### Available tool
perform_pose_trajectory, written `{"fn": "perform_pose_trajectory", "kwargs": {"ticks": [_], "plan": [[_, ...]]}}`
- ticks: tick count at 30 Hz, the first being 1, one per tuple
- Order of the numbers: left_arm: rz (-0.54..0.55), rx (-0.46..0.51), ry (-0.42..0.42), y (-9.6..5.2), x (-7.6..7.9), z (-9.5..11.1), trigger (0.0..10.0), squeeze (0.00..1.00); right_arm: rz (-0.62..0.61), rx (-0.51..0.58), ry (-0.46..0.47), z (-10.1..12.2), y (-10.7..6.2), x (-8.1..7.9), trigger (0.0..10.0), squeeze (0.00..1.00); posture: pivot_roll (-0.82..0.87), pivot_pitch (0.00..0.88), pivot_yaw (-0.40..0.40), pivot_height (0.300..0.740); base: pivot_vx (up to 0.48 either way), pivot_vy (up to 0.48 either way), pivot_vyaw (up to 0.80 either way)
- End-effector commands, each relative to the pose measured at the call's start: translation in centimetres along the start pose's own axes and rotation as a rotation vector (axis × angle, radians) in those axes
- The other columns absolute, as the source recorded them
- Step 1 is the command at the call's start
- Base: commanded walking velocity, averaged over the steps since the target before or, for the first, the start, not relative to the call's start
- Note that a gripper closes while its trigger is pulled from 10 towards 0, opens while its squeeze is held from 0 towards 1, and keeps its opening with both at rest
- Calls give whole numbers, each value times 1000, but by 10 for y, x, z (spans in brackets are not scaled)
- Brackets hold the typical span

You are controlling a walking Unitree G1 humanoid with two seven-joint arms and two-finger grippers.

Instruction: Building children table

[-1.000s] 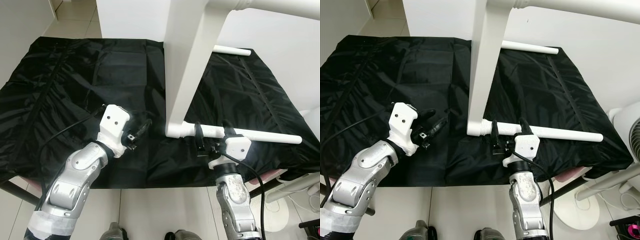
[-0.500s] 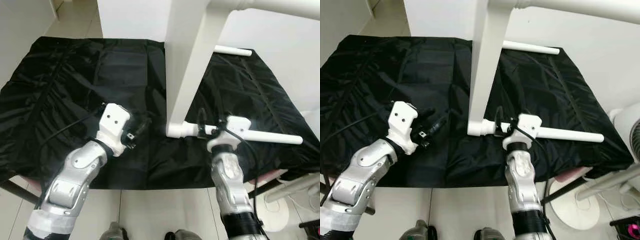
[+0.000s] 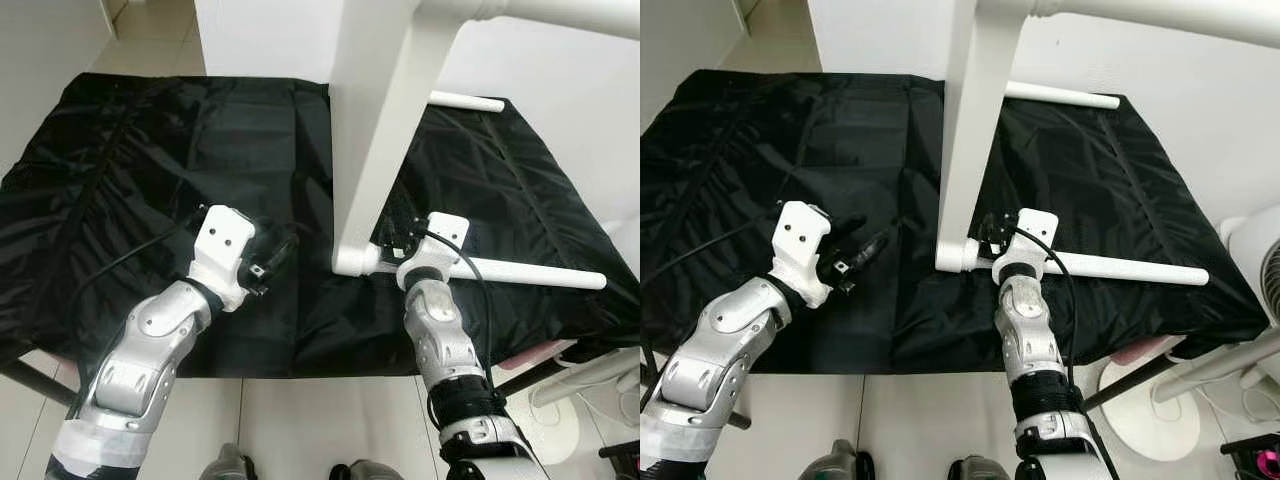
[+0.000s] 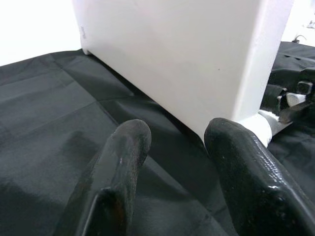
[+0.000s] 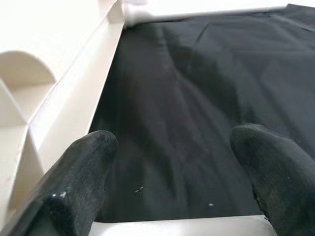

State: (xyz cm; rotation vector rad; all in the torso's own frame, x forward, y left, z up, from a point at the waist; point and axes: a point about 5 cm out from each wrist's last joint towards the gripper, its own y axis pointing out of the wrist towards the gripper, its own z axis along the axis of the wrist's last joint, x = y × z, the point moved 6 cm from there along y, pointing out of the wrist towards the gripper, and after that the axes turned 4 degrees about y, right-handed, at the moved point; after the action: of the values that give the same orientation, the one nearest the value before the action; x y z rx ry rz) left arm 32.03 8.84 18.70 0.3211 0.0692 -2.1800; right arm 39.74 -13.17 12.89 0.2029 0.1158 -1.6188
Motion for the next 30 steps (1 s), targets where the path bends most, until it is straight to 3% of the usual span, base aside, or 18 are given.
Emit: {"fn": "perform_pose_trajectory", "kwargs": {"ticks": [1,2,4,5,8,10,13,30], "plan": [[21,-11,4,-1,-2,-2,10000,0,25,-24,-20,-5,2,-4,10000,0,23,68,-26,740,0,0,0],[20,-11,3,-1,-1,-2,10000,0,80,-24,-31,-6,4,-14,10000,0,21,68,-24,740,0,0,0],[20,-11,3,-1,-1,-2,10000,0,80,-24,-31,-6,4,-14,10000,0,21,68,-24,740,0,0,0],[19,-10,2,0,-1,-2,10000,0,161,-24,-41,-5,7,-30,10000,0,21,67,-25,740,0,0,0],[20,-7,2,1,-1,-1,10000,0,263,-32,-21,-4,7,-48,10000,0,24,66,-27,740,0,0,0],[20,-7,2,1,-1,-1,10000,0,263,-32,-21,-4,7,-48,10000,0,24,66,-27,740,0,0,0],[25,-6,2,1,-1,0,10000,0,365,-27,-23,-5,0,-66,10000,0,26,65,-32,740,0,0,0],[36,-3,-1,2,-2,0,10000,0,526,-47,-22,-17,-15,-96,10000,0,24,64,-38,740,0,0,0]]}}
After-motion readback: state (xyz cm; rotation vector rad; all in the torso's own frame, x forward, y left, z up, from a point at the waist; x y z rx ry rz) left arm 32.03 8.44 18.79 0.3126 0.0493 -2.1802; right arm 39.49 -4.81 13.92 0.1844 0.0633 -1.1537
